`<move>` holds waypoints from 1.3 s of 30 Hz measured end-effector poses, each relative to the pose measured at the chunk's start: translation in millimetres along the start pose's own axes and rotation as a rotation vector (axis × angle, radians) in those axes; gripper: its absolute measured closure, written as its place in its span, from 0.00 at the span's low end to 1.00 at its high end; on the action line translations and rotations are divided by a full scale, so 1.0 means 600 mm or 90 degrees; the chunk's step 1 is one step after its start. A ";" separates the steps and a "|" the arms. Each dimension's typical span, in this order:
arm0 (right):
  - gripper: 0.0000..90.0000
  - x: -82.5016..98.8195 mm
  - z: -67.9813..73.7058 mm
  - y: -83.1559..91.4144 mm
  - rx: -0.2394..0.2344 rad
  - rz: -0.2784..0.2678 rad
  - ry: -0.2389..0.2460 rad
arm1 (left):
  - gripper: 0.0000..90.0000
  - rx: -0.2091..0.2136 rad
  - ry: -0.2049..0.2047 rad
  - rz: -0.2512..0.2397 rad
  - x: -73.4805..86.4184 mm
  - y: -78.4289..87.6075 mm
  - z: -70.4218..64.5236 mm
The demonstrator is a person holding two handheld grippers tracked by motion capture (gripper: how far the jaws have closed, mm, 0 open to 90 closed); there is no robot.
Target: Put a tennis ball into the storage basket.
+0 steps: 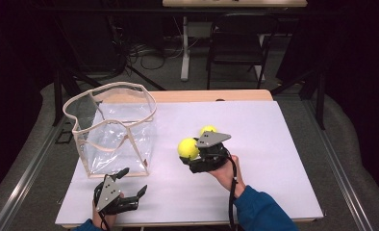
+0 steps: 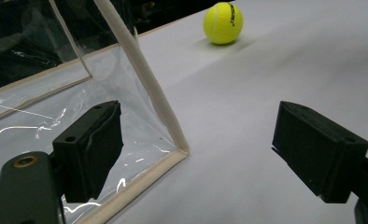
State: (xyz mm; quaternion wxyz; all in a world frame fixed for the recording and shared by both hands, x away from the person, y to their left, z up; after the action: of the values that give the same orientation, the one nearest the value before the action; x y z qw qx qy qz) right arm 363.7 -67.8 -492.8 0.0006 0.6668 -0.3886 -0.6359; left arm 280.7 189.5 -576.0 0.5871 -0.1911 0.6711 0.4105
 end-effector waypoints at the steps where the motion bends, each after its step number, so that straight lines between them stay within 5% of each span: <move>1: 0.29 0.000 0.000 0.000 0.000 0.000 0.000 | 0.18 0.000 0.000 0.000 0.000 0.000 0.000; 39: 0.29 -0.053 -0.021 -0.008 -0.009 -0.015 0.007 | 0.18 0.004 -0.006 -0.001 -0.001 0.001 -0.001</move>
State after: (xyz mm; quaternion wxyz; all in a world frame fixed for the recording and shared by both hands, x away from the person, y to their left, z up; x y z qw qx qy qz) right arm 380.6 -54.4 -465.7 -0.0002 0.6750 -0.3761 -0.6347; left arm 279.9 189.2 -575.2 0.5913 -0.1878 0.6694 0.4086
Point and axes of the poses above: each handheld gripper's, and its own axes: y roughly backward along the jaws, x roughly out of its underside, z roughly to its left, the point moved 5 cm from there along -y, roughly forward along the jaws, and after that the axes turned 7 degrees about y, right-handed, at the moved point
